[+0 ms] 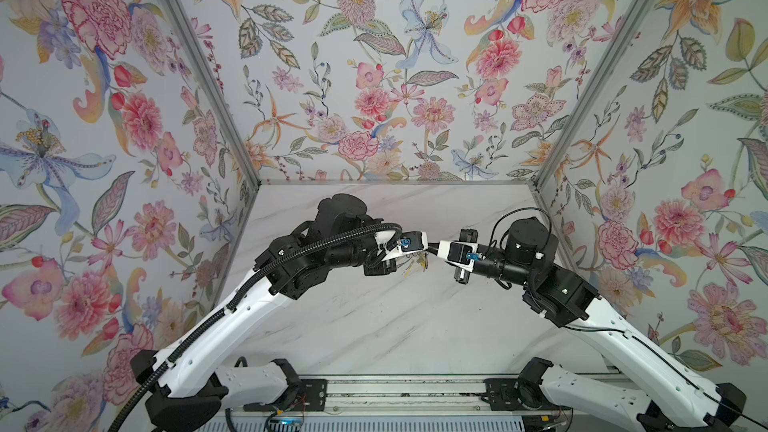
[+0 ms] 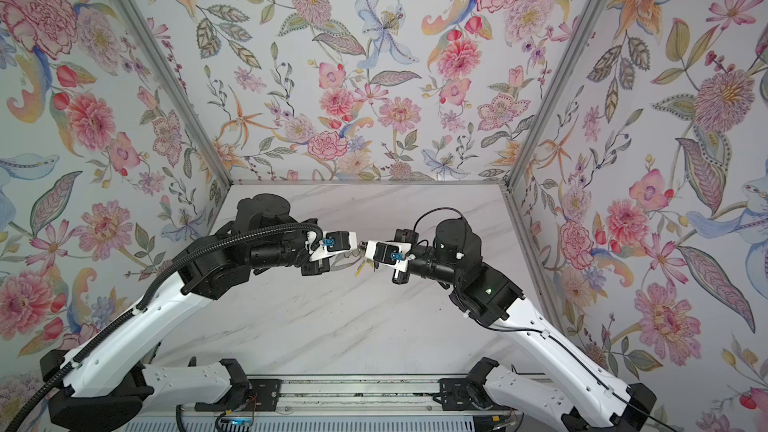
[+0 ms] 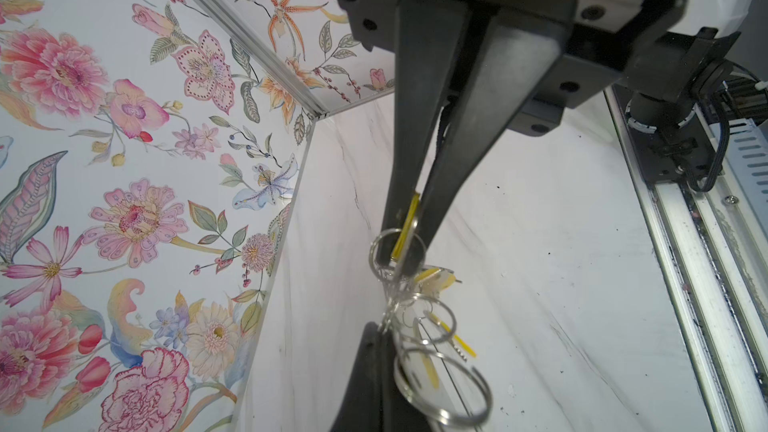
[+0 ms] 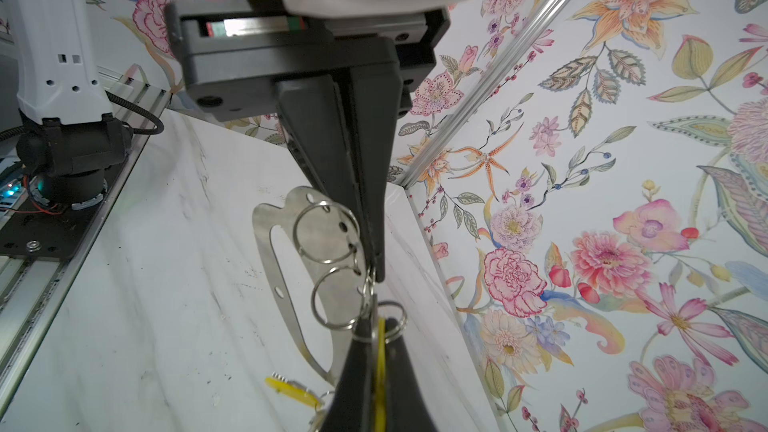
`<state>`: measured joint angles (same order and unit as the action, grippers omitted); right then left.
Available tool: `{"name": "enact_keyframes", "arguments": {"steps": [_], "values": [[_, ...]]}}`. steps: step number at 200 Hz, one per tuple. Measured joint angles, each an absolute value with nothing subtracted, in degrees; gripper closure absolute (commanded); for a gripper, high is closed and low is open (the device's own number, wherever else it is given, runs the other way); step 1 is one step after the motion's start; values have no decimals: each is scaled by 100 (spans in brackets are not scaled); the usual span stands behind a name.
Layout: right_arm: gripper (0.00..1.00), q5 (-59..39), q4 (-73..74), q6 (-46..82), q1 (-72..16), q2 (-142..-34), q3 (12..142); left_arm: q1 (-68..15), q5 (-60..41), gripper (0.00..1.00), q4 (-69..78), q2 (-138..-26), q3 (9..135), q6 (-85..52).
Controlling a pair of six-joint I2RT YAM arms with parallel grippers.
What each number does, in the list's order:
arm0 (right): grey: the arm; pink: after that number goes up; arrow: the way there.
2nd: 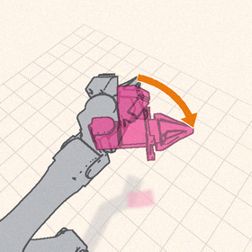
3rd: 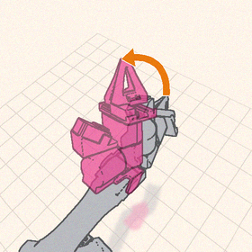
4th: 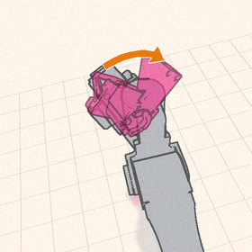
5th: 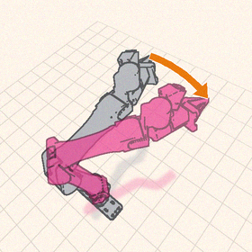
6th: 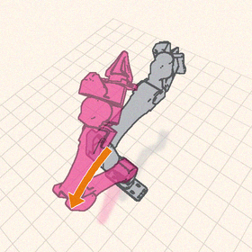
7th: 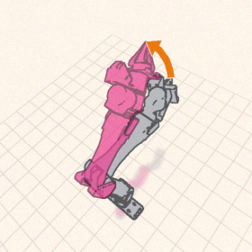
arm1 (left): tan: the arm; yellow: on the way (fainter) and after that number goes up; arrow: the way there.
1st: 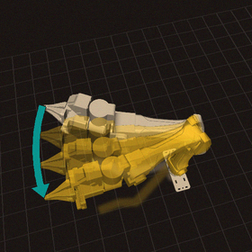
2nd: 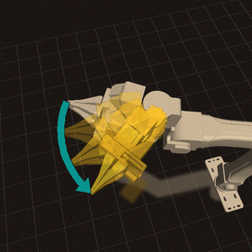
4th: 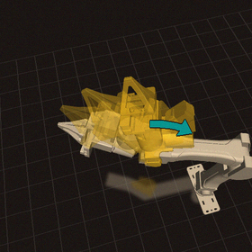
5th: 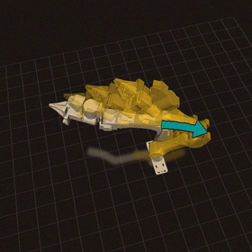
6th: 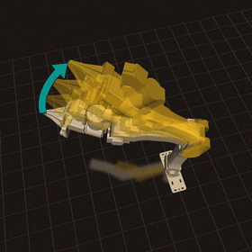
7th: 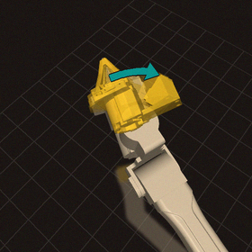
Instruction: Remove the keys from the keyring
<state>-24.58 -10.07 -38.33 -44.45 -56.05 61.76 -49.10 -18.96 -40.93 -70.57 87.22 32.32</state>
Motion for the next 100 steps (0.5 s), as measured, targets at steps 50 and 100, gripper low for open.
{"name": "enact_keyframes", "arguments": {"steps": [50,100], "values": [[100,-2158,-1328,-3988,-4534,-5697,6313,-5124,-1533,100,-4340,-7190,8796,3540],[100,-2130,-1505,-4121,-4536,-5795,6525,-5461,-996,100,-4477,-7264,8938,3948]]}}
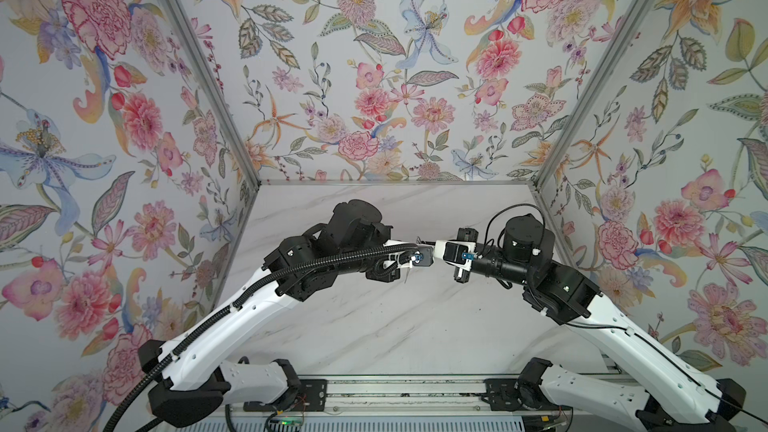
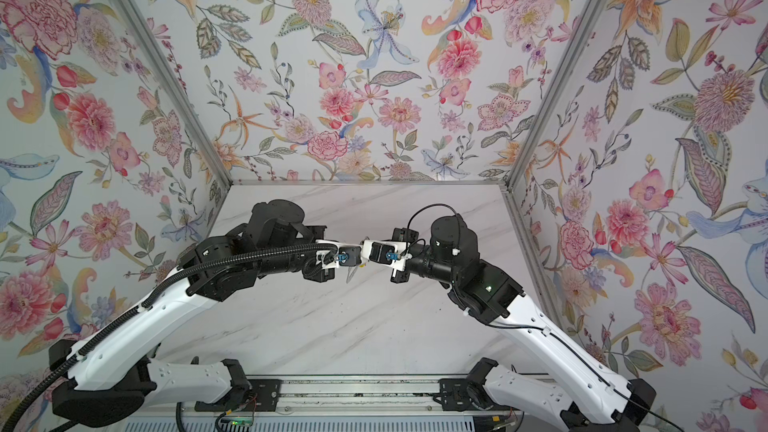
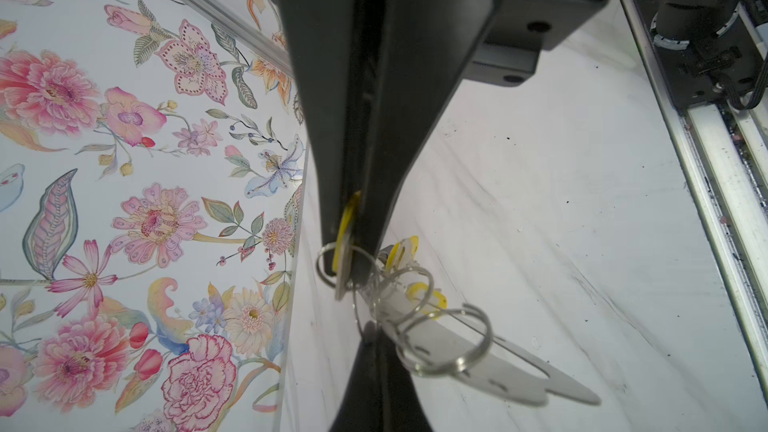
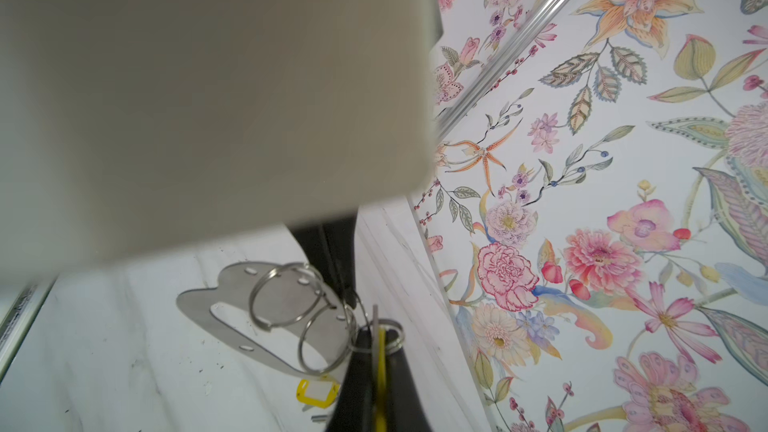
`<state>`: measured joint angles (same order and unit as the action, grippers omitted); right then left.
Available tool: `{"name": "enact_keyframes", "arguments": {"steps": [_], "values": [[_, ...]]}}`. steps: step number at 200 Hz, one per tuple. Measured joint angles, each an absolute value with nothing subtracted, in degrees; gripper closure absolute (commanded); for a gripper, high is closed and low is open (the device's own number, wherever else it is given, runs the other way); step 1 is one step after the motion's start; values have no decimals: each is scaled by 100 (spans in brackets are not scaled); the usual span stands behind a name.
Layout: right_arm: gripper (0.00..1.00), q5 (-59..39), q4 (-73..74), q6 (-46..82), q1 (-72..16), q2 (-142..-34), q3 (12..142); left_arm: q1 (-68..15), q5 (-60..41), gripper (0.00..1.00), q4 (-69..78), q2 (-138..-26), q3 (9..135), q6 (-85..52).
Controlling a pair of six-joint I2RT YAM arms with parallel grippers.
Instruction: Remove the keys from the keyring
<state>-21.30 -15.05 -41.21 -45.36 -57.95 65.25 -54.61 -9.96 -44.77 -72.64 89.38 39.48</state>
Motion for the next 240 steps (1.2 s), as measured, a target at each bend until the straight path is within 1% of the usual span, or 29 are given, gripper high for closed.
{"name": "enact_keyframes", "arguments": {"steps": [46,103,170,204,240], "values": [[100,-2060,-1544,-4176,-4556,-5830,6567,-5478,-849,100,-4418,-7266,8989,4115],[100,-1745,-1540,-4178,-4757,-5811,6628,-5400,-1009,100,-4403,-7205,9011,4265],[100,-2467,-1566,-3658,-4320,-5682,6351,-5402,-937,100,-4202,-7205,8818,4464],[100,-2552,-1623,-3236,-4125,-5509,5996,-5408,-937,100,-3953,-7203,8532,4576],[100,-2576,-1763,-2768,-4038,-5621,5953,-5577,-784,100,-3791,-7218,8364,4711]]}}
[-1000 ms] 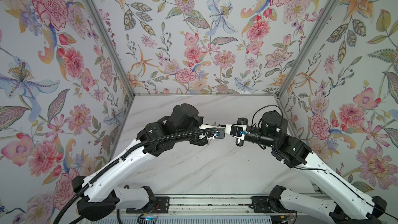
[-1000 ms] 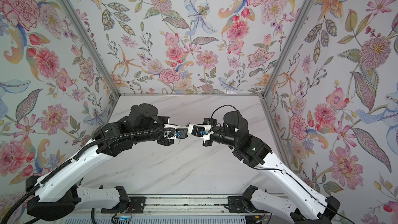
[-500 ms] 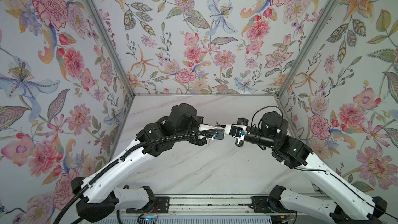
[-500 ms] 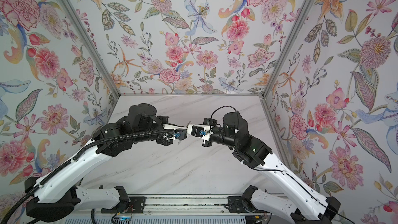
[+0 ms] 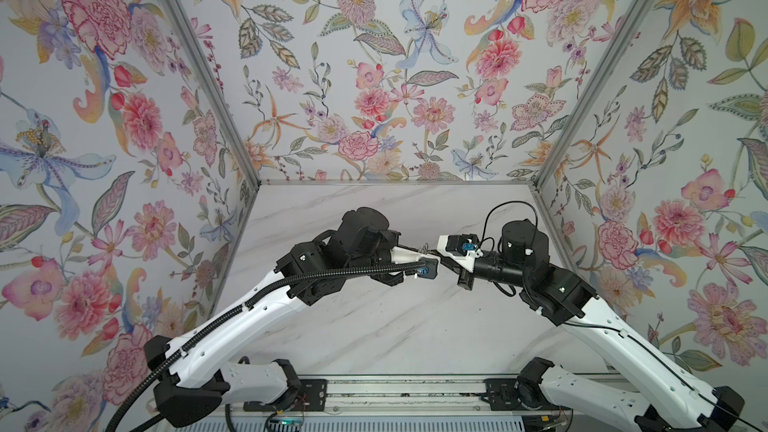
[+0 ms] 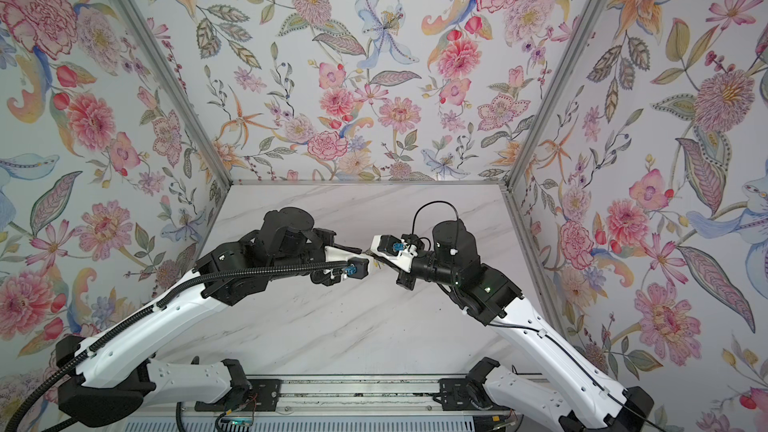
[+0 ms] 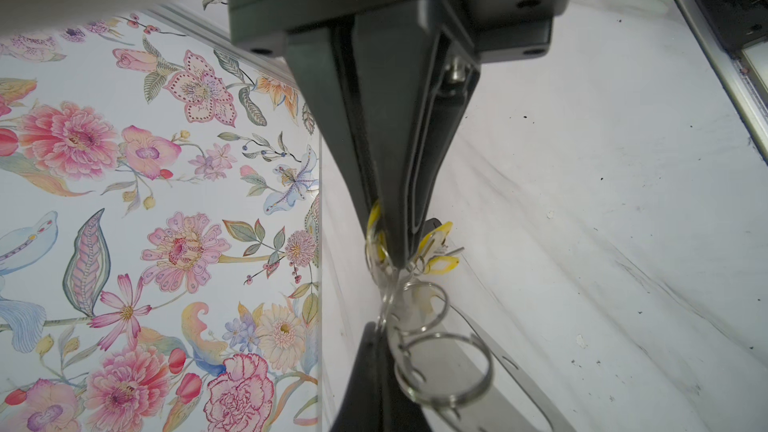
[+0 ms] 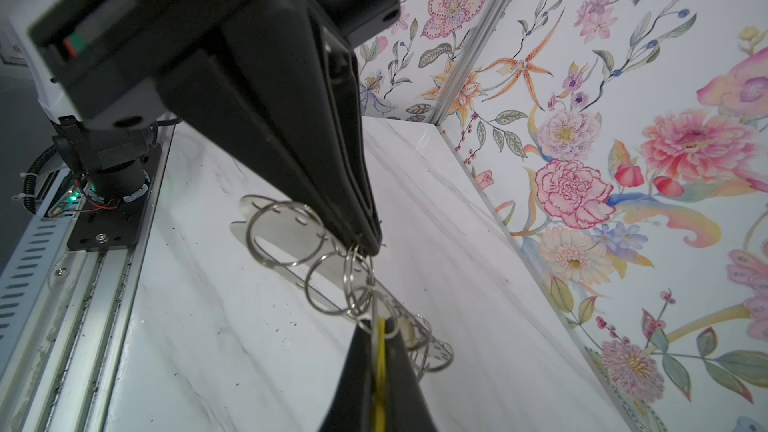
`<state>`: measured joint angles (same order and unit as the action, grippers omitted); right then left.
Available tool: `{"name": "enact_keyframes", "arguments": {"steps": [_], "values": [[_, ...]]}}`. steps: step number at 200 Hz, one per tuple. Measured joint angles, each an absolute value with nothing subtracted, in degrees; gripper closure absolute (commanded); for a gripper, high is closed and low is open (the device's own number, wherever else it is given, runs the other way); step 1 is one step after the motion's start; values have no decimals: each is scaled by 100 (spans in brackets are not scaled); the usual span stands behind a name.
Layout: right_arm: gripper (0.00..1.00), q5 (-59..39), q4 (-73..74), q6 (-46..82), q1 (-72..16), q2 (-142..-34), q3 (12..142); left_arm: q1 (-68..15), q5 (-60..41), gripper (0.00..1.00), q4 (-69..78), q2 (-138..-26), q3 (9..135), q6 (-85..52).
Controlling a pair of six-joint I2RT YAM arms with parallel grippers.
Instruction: Remove the keys from the keyring
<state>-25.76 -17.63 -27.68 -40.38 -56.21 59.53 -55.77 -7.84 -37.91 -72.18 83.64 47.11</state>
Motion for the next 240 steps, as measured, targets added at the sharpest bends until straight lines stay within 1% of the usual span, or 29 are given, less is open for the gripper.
{"name": "enact_keyframes", "arguments": {"steps": [53,120,176,240], "values": [[100,-2759,-1999,-2314,-3771,-5666,5953,-5819,-285,100,-3509,-7244,8101,5022],[100,-2801,-2364,-2311,-3771,-5457,5946,-6095,318,100,-3334,-7553,8005,5251],[100,-2512,-3065,-2443,-3806,-5782,6270,-6359,954,100,-3376,-7861,8077,5496],[100,-2438,-3739,-2534,-3778,-6149,6635,-6683,1671,100,-3253,-7981,7994,5959]]}}
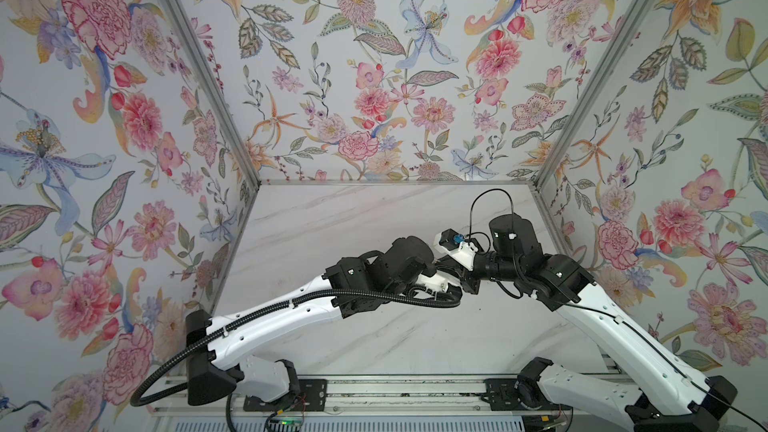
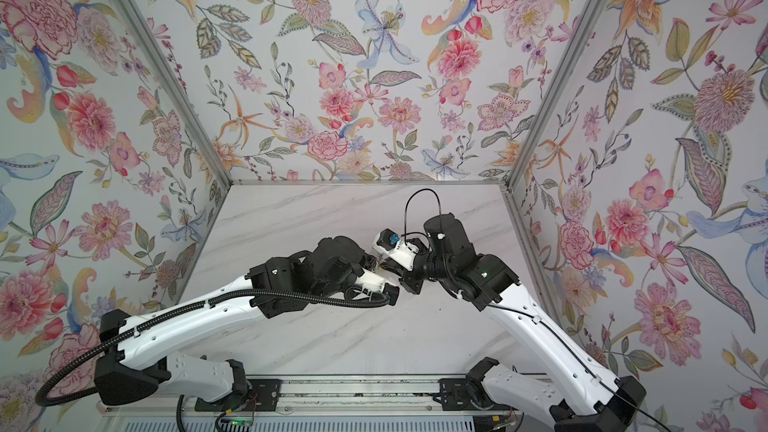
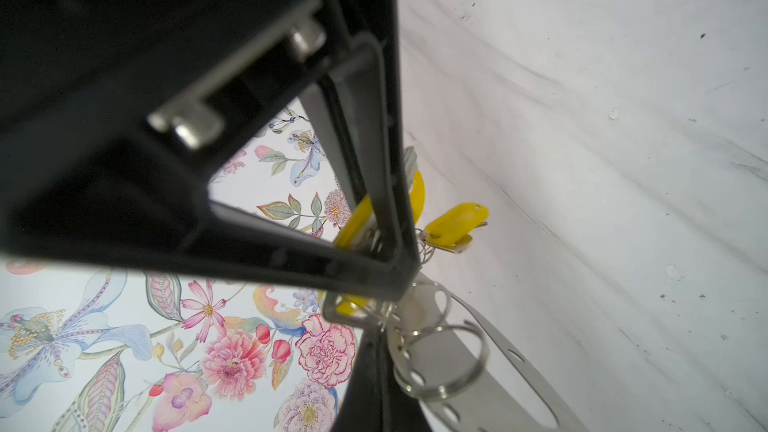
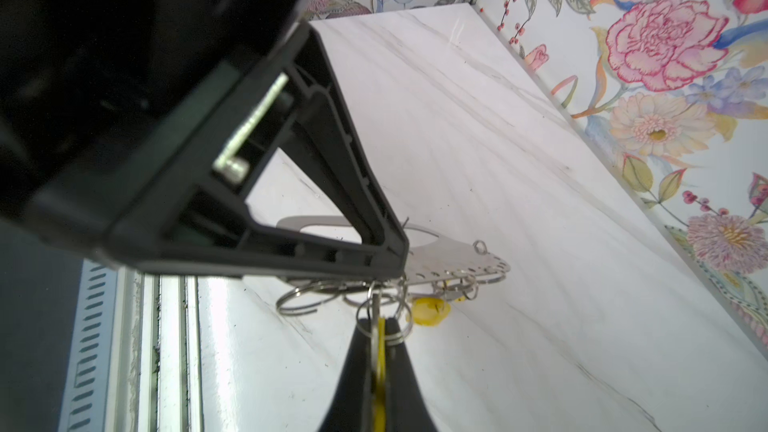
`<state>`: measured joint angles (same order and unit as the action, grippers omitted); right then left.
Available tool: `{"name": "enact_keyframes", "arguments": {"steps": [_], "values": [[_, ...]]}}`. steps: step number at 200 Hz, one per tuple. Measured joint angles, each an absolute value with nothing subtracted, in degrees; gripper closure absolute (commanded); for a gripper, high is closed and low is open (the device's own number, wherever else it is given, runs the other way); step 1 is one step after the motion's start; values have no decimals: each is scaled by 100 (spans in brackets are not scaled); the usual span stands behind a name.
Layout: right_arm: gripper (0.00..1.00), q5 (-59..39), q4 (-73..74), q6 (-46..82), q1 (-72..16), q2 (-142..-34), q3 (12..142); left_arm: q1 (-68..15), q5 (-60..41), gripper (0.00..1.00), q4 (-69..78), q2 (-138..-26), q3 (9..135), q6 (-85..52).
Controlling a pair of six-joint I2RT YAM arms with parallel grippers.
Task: Remove the keys from the keyring
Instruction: 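Lower the steel plate and keys onto the table and open both grippers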
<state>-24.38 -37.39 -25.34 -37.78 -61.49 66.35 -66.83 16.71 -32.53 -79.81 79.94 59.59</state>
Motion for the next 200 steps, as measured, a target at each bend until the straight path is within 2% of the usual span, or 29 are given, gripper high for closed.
{"name": "enact_keyframes", "arguments": {"steps": [65,143,200], "values": [[100,-2449,-4176,-2390,-3607,-6488,6718,-7072,2467,100,-2858,-8200,7666,6543],[100,-2606,-4390,-2005,-3282,-6595,6720,-7328,2641,100,-1855,-8165,7039,6764],[100,-2364,-3763,-1806,-3107,-6676,6746,-7518,2270,100,-1238,-7926,6587,6963]]}}
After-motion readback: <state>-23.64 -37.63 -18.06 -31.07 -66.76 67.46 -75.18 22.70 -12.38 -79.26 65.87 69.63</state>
